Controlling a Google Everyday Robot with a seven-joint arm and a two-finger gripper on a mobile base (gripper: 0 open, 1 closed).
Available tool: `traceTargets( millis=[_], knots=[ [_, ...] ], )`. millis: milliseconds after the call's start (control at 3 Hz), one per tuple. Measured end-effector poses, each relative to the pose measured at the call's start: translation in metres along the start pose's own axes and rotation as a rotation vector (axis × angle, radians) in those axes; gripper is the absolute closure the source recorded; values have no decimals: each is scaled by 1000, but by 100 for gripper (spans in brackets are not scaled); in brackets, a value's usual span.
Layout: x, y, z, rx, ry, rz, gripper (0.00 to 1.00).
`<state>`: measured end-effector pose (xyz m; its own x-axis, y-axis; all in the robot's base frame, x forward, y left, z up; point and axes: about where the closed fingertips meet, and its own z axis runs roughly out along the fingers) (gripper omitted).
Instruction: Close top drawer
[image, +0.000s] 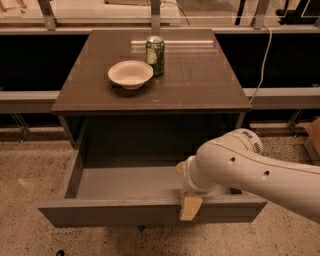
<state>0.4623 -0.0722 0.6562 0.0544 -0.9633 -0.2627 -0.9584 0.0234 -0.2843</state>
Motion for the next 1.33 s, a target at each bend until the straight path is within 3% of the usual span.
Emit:
traceTargets(
  millis=[667,1000,1333],
  knots=[
    [-2,-5,-5,8,-2,2,30],
    [-8,-46,-18,90,-17,24,29],
    [-12,-80,-28,144,-26,30,21]
  ],
)
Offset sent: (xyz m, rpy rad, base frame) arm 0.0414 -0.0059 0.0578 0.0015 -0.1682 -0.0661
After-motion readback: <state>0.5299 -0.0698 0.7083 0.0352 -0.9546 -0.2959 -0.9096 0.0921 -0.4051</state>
